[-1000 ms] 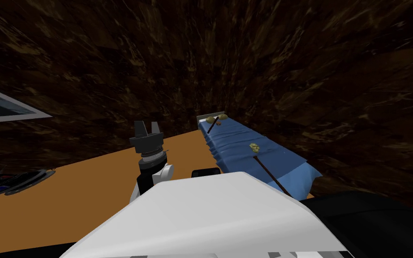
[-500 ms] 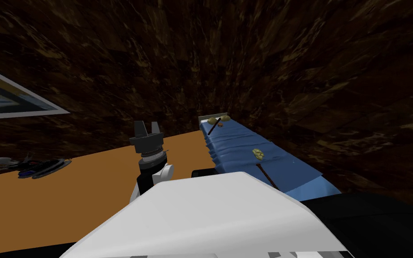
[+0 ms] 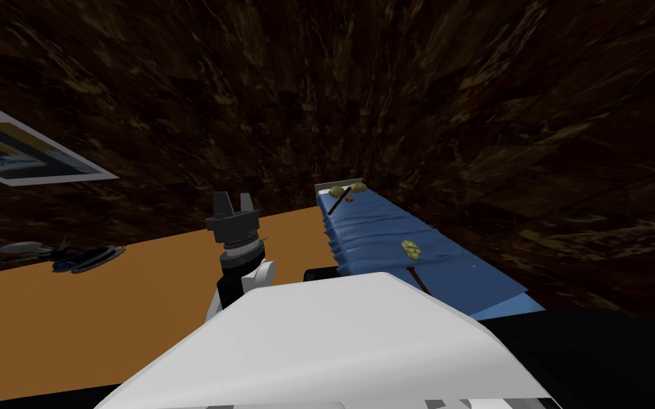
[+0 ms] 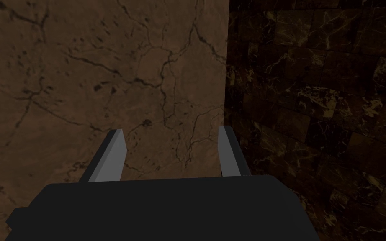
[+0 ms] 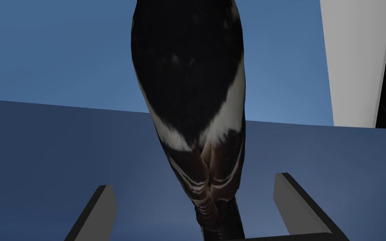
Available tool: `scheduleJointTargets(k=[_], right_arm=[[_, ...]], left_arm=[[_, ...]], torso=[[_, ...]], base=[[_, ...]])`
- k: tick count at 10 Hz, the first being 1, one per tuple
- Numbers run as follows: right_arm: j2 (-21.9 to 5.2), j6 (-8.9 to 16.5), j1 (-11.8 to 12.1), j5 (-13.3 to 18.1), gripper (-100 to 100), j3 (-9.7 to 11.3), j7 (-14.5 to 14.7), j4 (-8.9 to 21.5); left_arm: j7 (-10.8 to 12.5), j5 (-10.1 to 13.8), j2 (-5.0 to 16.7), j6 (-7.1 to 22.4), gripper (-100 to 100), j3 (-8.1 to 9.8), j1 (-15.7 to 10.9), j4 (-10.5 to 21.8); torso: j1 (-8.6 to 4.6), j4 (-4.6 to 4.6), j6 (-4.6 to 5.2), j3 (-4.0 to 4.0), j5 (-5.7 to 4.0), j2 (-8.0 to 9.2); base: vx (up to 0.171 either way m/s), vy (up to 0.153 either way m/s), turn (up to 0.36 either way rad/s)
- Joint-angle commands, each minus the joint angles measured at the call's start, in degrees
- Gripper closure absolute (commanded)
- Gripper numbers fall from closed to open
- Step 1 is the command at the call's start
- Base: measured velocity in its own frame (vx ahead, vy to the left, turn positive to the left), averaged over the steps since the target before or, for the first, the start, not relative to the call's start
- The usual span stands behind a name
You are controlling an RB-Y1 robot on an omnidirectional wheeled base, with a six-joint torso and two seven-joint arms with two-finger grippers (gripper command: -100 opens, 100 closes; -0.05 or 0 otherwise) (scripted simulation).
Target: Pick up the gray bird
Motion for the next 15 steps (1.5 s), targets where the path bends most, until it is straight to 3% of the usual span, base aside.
scheduleJointTargets(k=[1,6,7,8,12,13,14,15], right_arm=[[1.6,1.3,-0.8,-0.3,-100,0.3,0.1,0.7],[6.3,3.7,-2.7,-0.3,-100,-0.2,1.0,3.3],[5.4,4.0,-2.2,-0.8,-100,0.6,0.6,2.1],[5.5,4.1,-2.3,-0.8,100,0.6,0.6,2.2],[5.5,4.1,-2.3,-0.8,100,0.6,0.7,2.2],[5.5,4.1,-2.3,-0.8,0,0.6,0.7,2.2],[3.2,2.1,-1.4,-0.3,100,0.2,0.4,1.5],[3.2,2.1,-1.4,-0.3,100,0.2,0.4,1.5]], left_arm=[[0.0,0.0,0.0,0.0,0,0.0,0.0,0.0],[0.0,0.0,0.0,0.0,0,0.0,0.0,0.0],[0.0,0.0,0.0,0.0,0,0.0,0.0,0.0],[0.0,0.0,0.0,0.0,0,0.0,0.0,0.0],[0.0,0.0,0.0,0.0,0,0.0,0.0,0.0],[0.0,0.0,0.0,0.0,0,0.0,0.0,0.0],[0.0,0.0,0.0,0.0,0,0.0,0.0,0.0],[0.0,0.0,0.0,0.0,0,-0.01,0.0,0.0]], torso=[[0.0,0.0,0.0,0.0,0.0,0.0],[0.05,0.03,0.01,0.08,0.01,0.13],[0.02,0.03,0.02,0.09,0.0,0.16],[0.12,0.02,0.02,0.06,0.02,0.09],[0.23,0.0,0.03,0.0,0.07,-0.01],[0.24,0.0,0.03,0.0,0.07,-0.01],[0.24,0.0,0.03,0.0,0.08,-0.01],[0.49,-0.03,0.05,-0.07,0.15,-0.13]], base=[[-0.034,-0.089,0.062],[-0.044,-0.065,0.036],[-0.022,-0.029,0.01],[0.0,0.0,0.0],[0.0,0.0,0.0],[0.0,0.0,0.0],[0.046,0.083,-0.081],[0.054,0.085,-0.064]])
